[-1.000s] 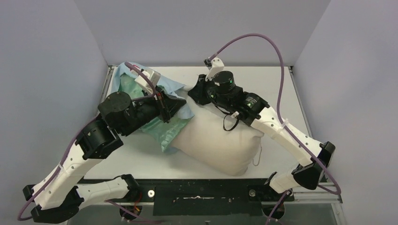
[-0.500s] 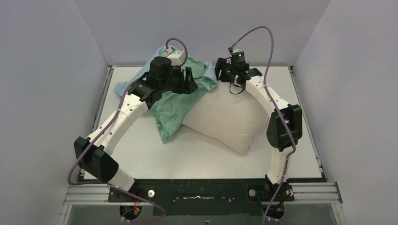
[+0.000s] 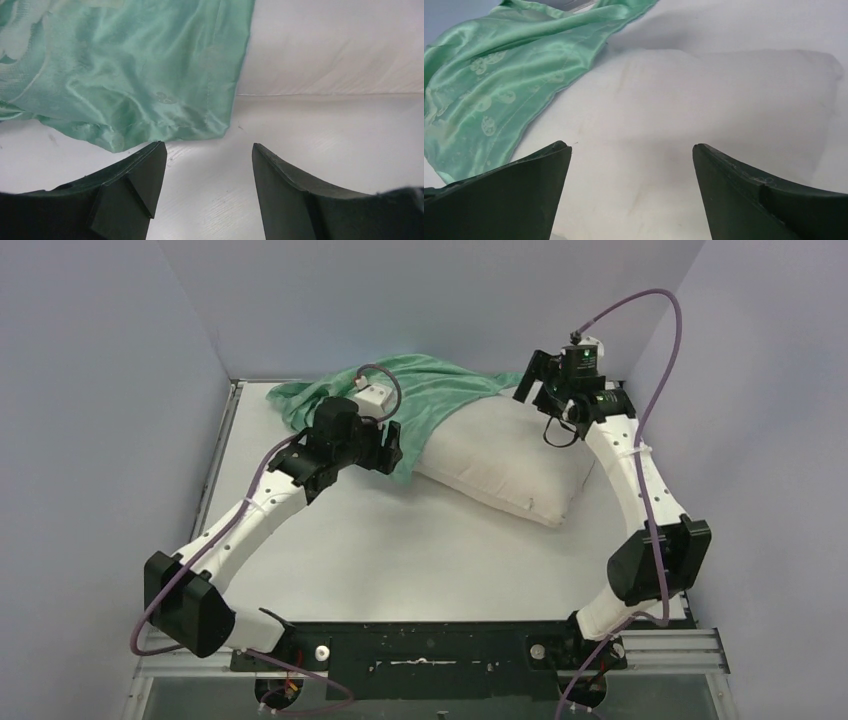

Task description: Put the pillow into the pillowcase

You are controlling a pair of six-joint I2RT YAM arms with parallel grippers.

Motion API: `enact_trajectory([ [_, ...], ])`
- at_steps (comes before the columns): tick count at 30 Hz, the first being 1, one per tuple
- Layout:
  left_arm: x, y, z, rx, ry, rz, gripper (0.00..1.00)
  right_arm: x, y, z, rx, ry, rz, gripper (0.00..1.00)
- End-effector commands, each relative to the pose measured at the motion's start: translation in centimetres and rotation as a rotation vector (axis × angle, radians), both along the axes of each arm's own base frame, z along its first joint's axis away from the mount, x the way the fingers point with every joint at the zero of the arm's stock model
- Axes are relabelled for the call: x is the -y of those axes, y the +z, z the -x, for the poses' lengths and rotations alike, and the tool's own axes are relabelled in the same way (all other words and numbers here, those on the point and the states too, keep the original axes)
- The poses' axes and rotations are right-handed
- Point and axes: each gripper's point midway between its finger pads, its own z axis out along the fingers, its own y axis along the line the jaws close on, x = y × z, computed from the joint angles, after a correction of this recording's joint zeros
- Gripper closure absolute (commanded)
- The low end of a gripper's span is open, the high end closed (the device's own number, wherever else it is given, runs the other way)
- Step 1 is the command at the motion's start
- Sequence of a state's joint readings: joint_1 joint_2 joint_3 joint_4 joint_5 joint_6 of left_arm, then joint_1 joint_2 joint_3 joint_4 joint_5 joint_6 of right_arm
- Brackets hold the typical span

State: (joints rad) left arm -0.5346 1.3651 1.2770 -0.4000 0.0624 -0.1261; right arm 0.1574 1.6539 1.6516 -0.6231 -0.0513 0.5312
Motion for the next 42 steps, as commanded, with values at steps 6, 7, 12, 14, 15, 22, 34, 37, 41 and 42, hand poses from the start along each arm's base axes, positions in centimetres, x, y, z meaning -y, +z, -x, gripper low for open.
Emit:
enact_trajectory([
  [6,1.2,-4.0,-4.3,0.071,-0.009,-0.069,0.36,4.7,-2.2,7.2,-0.048,-0.115,0.082,0.01],
  [7,1.5,-4.1,-4.4,0.072,-0.012,-0.058,0.36,4.6,-2.8,7.6,-0.049,-0.1,0.06,0.01],
  [12,3.9,-3.9,-5.3,0.107,-0.053,0.002,0.34,3.9,-6.3,9.1,-0.052,-0.02,-0.047,0.01],
  [14,4.5,-4.6,-5.7,0.101,-0.062,-0.007,0.35,3.4,-7.7,9.4,-0.067,0.003,-0.068,0.02],
  [15,4.8,-5.0,-6.0,0.097,-0.066,-0.016,0.37,3.1,-8.3,9.5,-0.075,0.016,-0.077,0.02],
  [22,6.7,-7.0,-6.7,0.093,-0.099,-0.061,0.46,2.2,-11.3,10.5,-0.109,0.063,-0.107,0.05],
  [34,15.0,3.6,3.3,0.203,-0.324,0.115,0.97,-0.7,-11.6,10.6,-0.067,0.099,-0.222,0.12],
  [37,16.6,3.5,4.7,0.159,-0.346,0.193,0.99,-1.6,-11.0,10.6,-0.049,0.104,-0.224,0.13],
  [41,18.4,1.4,5.3,0.097,-0.376,0.206,0.99,-3.7,-10.5,10.8,-0.03,0.125,-0.224,0.15],
  [42,18.7,0.8,5.4,0.076,-0.38,0.2,0.99,-4.2,-10.4,10.9,-0.026,0.13,-0.22,0.15],
])
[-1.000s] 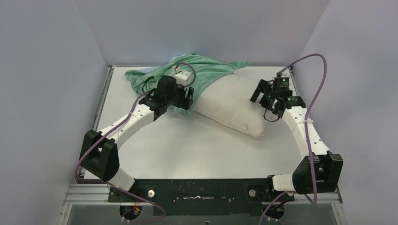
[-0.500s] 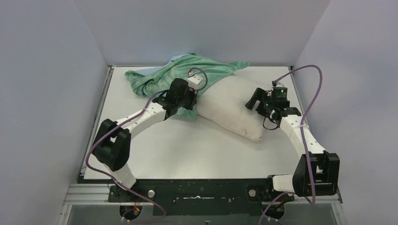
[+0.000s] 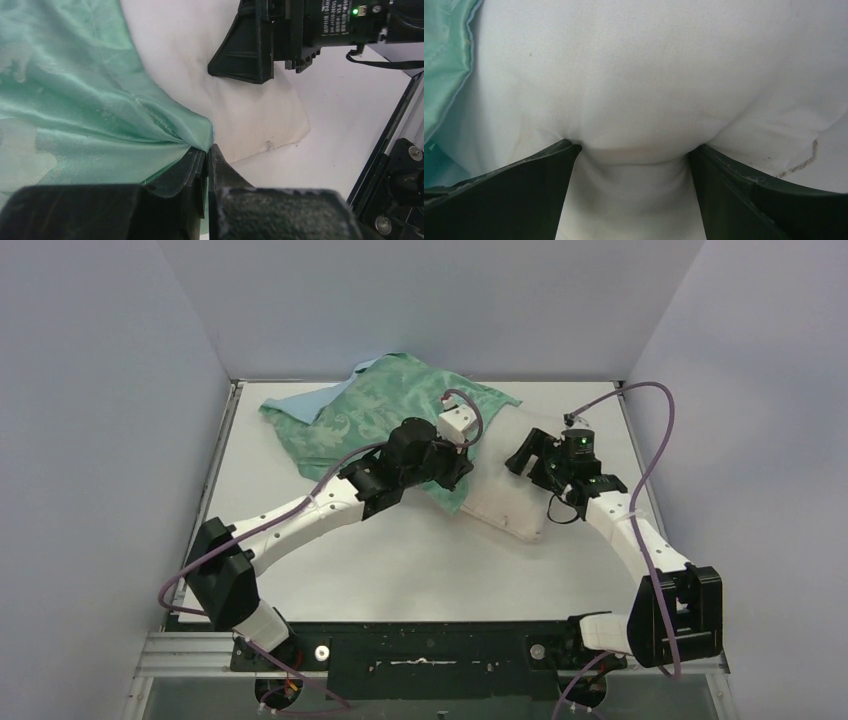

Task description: Put the pillow into the pillowcase

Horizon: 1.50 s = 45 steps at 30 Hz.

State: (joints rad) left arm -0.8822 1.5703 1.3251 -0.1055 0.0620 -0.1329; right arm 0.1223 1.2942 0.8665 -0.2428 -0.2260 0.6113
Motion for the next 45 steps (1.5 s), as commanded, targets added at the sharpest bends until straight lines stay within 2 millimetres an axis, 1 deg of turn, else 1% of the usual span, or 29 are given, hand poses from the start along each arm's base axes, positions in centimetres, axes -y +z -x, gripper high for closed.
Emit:
enact_trajectory([
  [1,2.3,0.7,0.5,-0.058,-0.044,0.091,0.99,-4.0,1.4,0.7,0.049,0.068,-0.062,0.15],
  [3,2.1,0.0,1.0,-0.088,-0.046,0.091,0.99,-4.6,1.2,1.0,0.044,0.077,-0.063,0.16],
  [5,1.6,0.5,2.0,-0.11,-0.051,0.125,0.99,-4.8,1.1,1.4,0.041,0.087,-0.063,0.17],
  [7,1.4,1.1,3.8,-0.134,-0.07,0.156,0.99,-5.5,1.0,1.9,0.042,0.11,-0.062,0.17],
  [10,0.9,1.5,6.6,-0.136,-0.096,0.142,0.99,-7.5,1.2,3.1,0.051,0.176,-0.061,0.17],
  [12,0.3,1.3,8.0,-0.149,-0.102,0.123,0.99,-8.8,1.4,3.9,0.056,0.209,-0.055,0.18],
  [15,-0.2,0.5,9.0,-0.204,-0.098,0.14,0.99,-10.5,1.6,5.0,0.068,0.242,-0.046,0.18],
  [17,-0.4,-0.1,9.4,-0.211,-0.104,0.146,0.99,-11.4,1.7,5.7,0.074,0.262,-0.039,0.18],
  [20,-0.9,-1.2,9.5,-0.221,-0.095,0.112,0.99,-11.4,2.0,6.1,0.085,0.263,-0.019,0.18],
  [22,-1.1,-0.9,9.9,-0.23,-0.104,0.114,0.99,-10.3,2.5,6.1,0.092,0.251,0.033,0.18],
  [24,-1.5,-0.4,10.2,-0.23,-0.103,0.122,0.96,-8.7,3.0,6.2,0.092,0.229,0.099,0.16],
  [26,-2.6,-0.6,9.6,-0.211,-0.055,0.07,0.87,-7.2,3.9,6.2,0.103,0.204,0.126,0.13],
  [28,-4.1,-0.6,8.6,-0.181,0.012,-0.007,0.74,-5.5,5.1,6.1,0.122,0.165,0.124,0.11],
  [30,-5.3,0.3,7.3,-0.127,0.072,-0.069,0.62,-4.0,6.4,6.0,0.147,0.132,0.108,0.07],
  [32,-6.1,1.7,6.1,-0.08,0.121,-0.102,0.56,-2.5,7.3,5.7,0.167,0.095,0.096,0.04],
  [35,-6.9,3.7,4.0,-0.021,0.202,-0.143,0.53,-0.7,7.9,5.0,0.175,0.055,0.091,0.02],
  [38,-7.5,4.4,1.3,0.014,0.275,-0.19,0.51,0.4,7.9,3.7,0.174,0.037,0.055,0.02],
  [41,-7.3,4.7,-1.8,-0.004,0.308,-0.2,0.5,0.7,7.7,2.2,0.179,0.046,0.0,0.03],
  [43,-6.8,4.6,-3.7,-0.006,0.323,-0.216,0.5,0.6,7.4,1.2,0.175,0.058,-0.034,0.04],
  [44,-6.4,5.2,-4.6,0.006,0.328,-0.214,0.5,0.5,7.1,0.7,0.169,0.065,-0.049,0.04],
  [45,-6.1,4.9,-5.5,0.007,0.334,-0.229,0.49,0.3,7.0,0.4,0.164,0.072,-0.061,0.05],
])
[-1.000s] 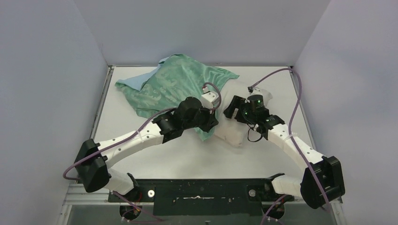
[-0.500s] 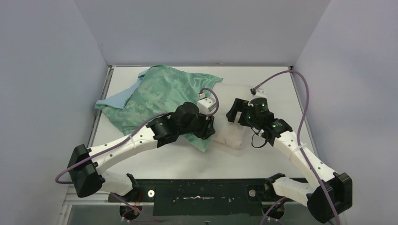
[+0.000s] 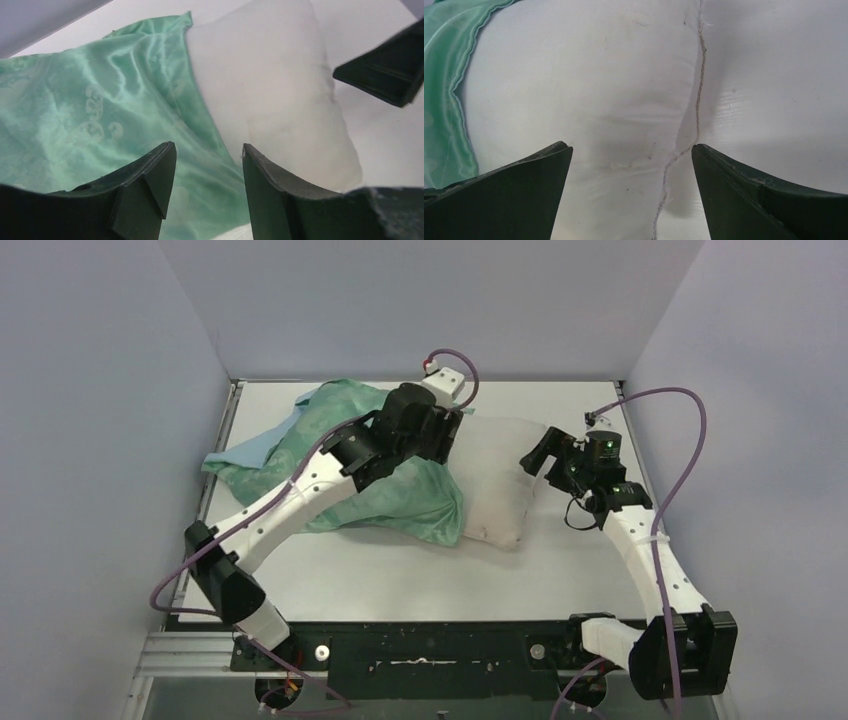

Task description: Put the pillow into the pillowcase

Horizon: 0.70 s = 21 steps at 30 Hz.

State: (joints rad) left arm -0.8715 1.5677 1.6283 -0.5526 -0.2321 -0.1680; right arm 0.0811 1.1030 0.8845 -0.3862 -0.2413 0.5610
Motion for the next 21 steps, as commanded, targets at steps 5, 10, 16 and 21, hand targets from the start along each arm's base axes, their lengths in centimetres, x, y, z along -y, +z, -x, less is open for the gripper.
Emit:
enact_trajectory([
  [5,2.1,-1.7,-7.4,-0.006,0.049,-0.119,0.46,-2.6,0.7,-3.1,0.059,0.118,-0.138,0.07],
  [10,2.7,-4.8,-10.7,-0.045,0.097,-0.201,0.46,-2.8,-1.8,-2.4,0.012,0.14,-0.135,0.08],
  [16,3.4,-7.5,-12.4,-0.061,0.109,-0.258,0.49,-3.1,-4.0,-1.3,-0.024,0.156,-0.142,0.09],
  [21,2.9,-8.2,-13.3,-0.03,0.163,-0.296,0.6,-3.4,-5.4,-0.8,-0.042,0.172,-0.156,0.1],
])
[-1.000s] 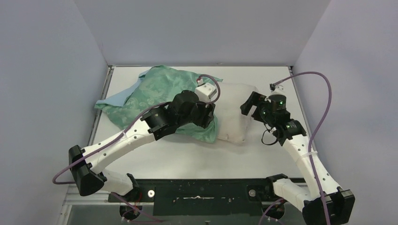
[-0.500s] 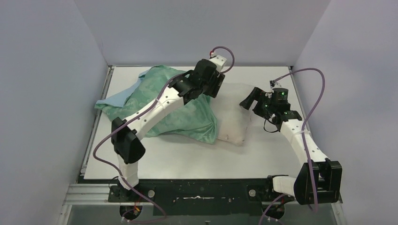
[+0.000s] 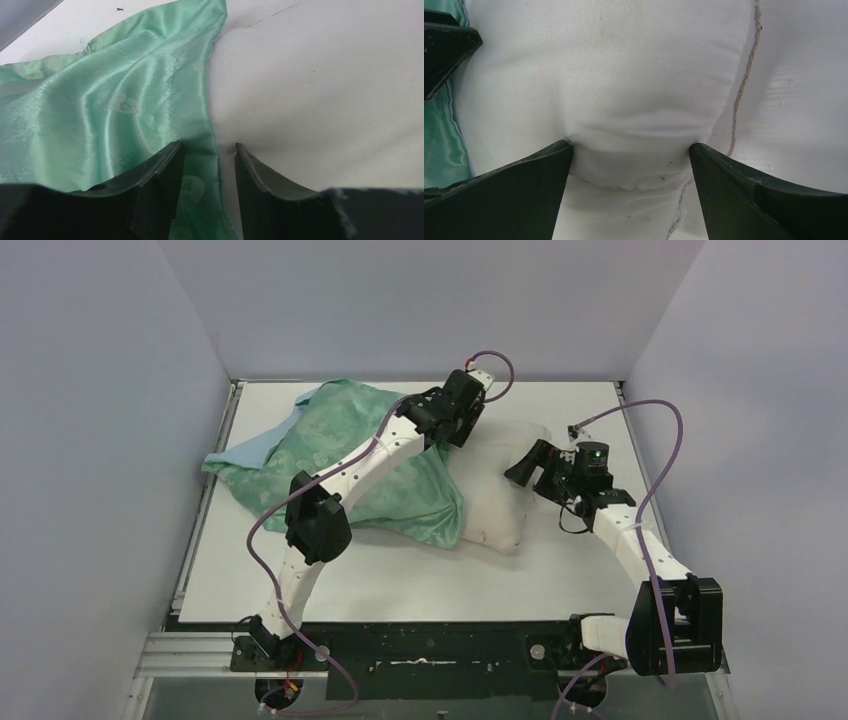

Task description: Put the pillow into the pillowcase

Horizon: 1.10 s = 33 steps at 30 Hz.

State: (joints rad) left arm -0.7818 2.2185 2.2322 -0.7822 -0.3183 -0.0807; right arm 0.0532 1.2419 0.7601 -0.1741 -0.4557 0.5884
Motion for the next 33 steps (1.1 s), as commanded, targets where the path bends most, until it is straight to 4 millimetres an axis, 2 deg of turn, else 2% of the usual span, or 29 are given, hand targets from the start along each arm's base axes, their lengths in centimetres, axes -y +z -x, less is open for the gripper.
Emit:
enact_trajectory([
  [1,-0.6,2.9,-1.5,0.097,0.043,-0.002,0.66,-0.8,-0.4,0.0,0.025,0.043,-0.017,0.1],
  [4,0.0,3.9,-1.2,0.108,0.023,0.02,0.88,-1.2,-0.6,0.1,0.028,0.053,-0.034,0.11],
  [6,0.9,5.4,-0.4,0.118,-0.011,0.06,1.0,-1.7,-0.8,0.3,0.026,0.064,-0.041,0.11],
  [9,3.8,8.4,2.0,0.121,-0.1,0.167,1.0,-2.6,-0.9,0.2,0.027,0.082,-0.044,0.12],
  [12,7.1,12.6,5.0,0.085,-0.201,0.376,1.0,-3.5,-0.5,-0.1,0.038,0.096,-0.058,0.15],
  [15,9.9,15.9,7.7,0.019,-0.258,0.613,1.0,-4.5,-0.1,-0.3,0.057,0.119,-0.062,0.21],
  [18,12.1,17.4,10.0,-0.036,-0.315,0.793,1.0,-5.0,-0.4,-0.3,0.054,0.125,-0.044,0.22],
  [21,13.1,16.8,10.7,-0.067,-0.323,0.857,1.0,-5.4,-0.6,-0.5,0.068,0.121,-0.045,0.22],
  [26,13.1,14.1,10.6,-0.125,-0.315,0.793,1.0,-5.2,-0.8,-0.7,0.062,0.101,-0.031,0.22],
  [27,12.7,13.7,10.6,-0.124,-0.312,0.768,0.96,-5.0,-0.8,-0.7,0.057,0.094,-0.022,0.22],
  [30,11.1,12.9,10.9,-0.112,-0.303,0.689,0.75,-4.0,-1.0,-0.1,0.007,0.051,0.019,0.18],
  [33,8.6,12.3,11.6,-0.092,-0.288,0.597,0.62,-2.8,-0.4,0.9,-0.025,0.013,0.061,0.13],
])
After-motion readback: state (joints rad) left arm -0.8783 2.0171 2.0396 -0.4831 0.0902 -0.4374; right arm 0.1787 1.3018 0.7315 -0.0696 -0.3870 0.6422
